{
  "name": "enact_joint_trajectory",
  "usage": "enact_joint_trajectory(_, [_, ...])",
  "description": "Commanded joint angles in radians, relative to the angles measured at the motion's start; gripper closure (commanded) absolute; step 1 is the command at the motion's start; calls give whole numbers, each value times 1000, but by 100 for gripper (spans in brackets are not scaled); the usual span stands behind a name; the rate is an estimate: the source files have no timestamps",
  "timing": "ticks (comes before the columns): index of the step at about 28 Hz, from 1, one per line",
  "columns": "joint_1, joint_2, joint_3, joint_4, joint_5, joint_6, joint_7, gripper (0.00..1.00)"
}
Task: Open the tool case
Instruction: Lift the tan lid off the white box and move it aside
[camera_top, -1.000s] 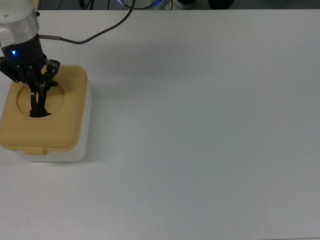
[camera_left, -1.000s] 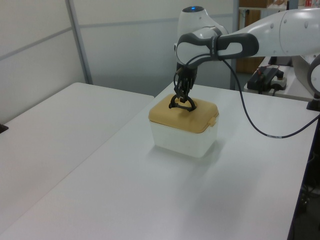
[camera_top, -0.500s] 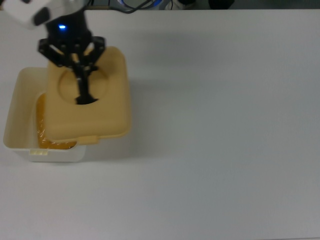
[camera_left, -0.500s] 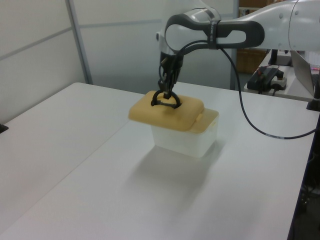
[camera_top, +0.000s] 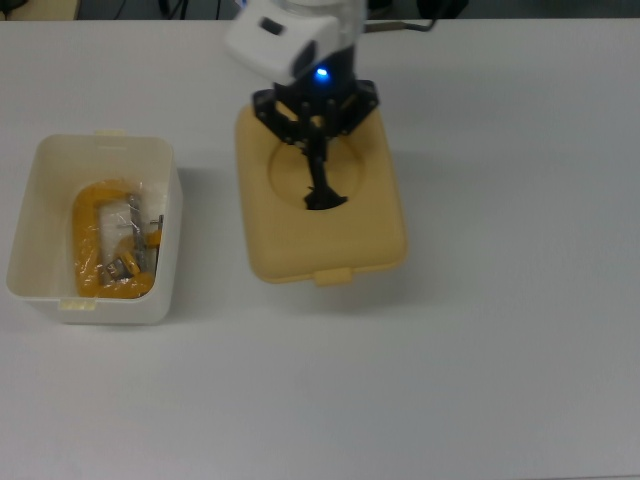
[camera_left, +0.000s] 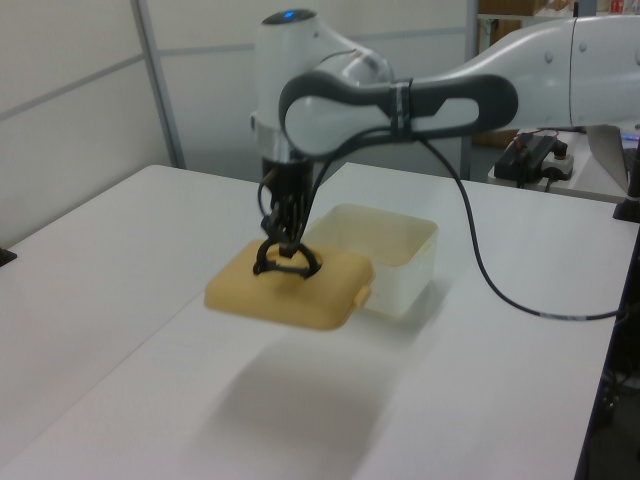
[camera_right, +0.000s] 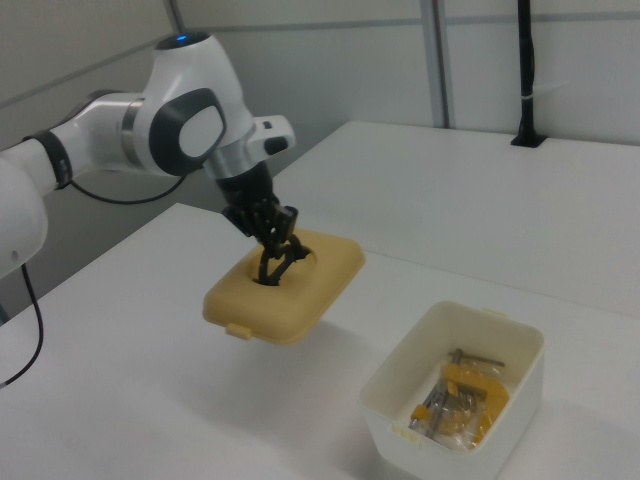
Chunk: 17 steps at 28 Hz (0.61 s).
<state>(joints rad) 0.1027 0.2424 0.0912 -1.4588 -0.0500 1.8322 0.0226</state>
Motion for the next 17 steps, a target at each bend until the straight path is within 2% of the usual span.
enact_joint_trajectory(1, [57,-11,-10,-81,-30,77,105,100])
enact_joint_trajectory(8, [89,26,-10,-199,-30,251,172,100])
enact_joint_trajectory(17, [91,93,-10,-230,-34,367,186,100])
